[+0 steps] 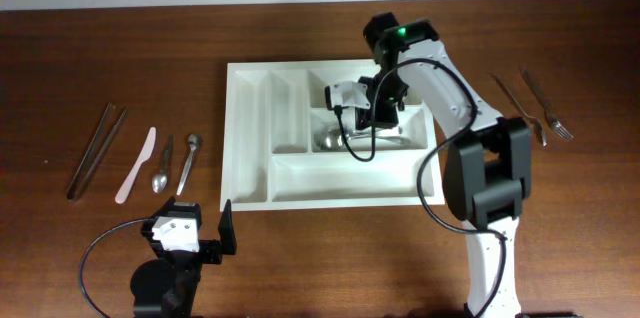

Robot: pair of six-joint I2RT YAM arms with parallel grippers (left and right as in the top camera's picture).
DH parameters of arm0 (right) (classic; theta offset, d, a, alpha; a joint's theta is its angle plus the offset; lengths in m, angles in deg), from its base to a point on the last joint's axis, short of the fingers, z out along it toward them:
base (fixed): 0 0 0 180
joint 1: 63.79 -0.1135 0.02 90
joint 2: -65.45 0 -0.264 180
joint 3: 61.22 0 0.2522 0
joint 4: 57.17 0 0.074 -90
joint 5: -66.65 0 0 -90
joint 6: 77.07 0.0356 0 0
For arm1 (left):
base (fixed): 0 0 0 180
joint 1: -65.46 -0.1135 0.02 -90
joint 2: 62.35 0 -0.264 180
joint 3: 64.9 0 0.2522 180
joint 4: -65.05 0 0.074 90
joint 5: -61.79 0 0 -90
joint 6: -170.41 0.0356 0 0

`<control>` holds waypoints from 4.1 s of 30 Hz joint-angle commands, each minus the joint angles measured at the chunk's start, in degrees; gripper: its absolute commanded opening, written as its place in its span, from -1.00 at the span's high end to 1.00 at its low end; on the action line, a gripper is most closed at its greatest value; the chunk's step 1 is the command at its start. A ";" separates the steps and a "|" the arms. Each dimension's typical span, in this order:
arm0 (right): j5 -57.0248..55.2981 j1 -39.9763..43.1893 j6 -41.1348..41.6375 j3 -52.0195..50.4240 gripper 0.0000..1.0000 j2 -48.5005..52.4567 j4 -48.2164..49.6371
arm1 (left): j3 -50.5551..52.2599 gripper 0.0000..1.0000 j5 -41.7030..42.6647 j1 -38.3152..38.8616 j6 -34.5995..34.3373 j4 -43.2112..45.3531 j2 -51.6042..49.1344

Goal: Pack container
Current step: 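Place the second spoon beside the first in the middle compartment, then move the right gripper to the metal knife and grasp it, then lay the knife in the tray's upper right compartment with the right gripper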

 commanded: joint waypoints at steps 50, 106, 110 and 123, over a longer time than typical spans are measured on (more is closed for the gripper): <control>-11.43 39.58 36.09 21.64 -0.33 15.56 -0.94 | 0.44 -0.98 -0.44 0.22 -0.33 0.20 0.28; -6.69 35.12 41.07 35.71 0.92 19.96 -4.28 | 0.44 -0.98 -0.44 0.22 -0.33 0.20 0.28; -5.75 30.42 41.05 43.65 0.92 19.15 -5.33 | 0.44 -0.98 -0.44 0.22 -0.33 0.17 0.28; -0.39 9.29 25.68 50.77 0.92 17.81 -7.76 | 0.44 -0.98 -0.44 0.22 -0.33 0.20 0.28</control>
